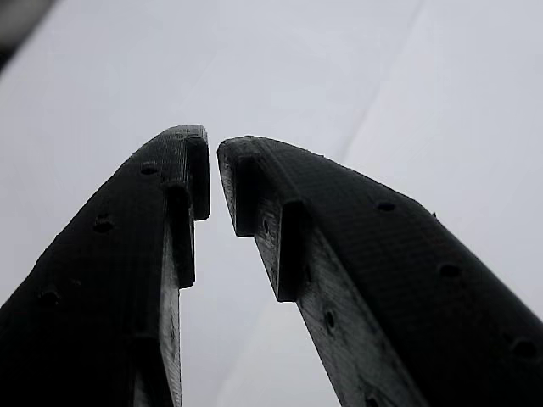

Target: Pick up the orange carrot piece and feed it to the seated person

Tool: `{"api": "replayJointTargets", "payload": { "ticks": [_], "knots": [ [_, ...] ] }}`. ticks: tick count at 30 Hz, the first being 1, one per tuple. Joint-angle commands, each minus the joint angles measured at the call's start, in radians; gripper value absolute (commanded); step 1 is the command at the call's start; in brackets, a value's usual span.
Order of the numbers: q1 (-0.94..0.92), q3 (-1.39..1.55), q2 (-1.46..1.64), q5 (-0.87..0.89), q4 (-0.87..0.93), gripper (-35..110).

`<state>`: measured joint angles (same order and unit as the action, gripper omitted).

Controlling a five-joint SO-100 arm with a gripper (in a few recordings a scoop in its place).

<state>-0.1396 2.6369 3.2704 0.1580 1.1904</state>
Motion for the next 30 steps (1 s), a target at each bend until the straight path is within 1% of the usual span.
{"api": "replayJointTargets", "payload": {
  "ticks": [1,5,13,19,30],
  "knots": [
    [-0.014,-0.133,-0.005,0.009,0.015,-3],
    [-0.048,-0.202,-0.095,0.011,0.015,-3],
    [-0.218,-0.456,-0.420,0.009,0.015,-3],
    [-0.268,-0.601,-0.600,0.009,0.015,-3],
    [-0.368,-0.684,-0.850,0.009,0.014,-3]
  ]
}}
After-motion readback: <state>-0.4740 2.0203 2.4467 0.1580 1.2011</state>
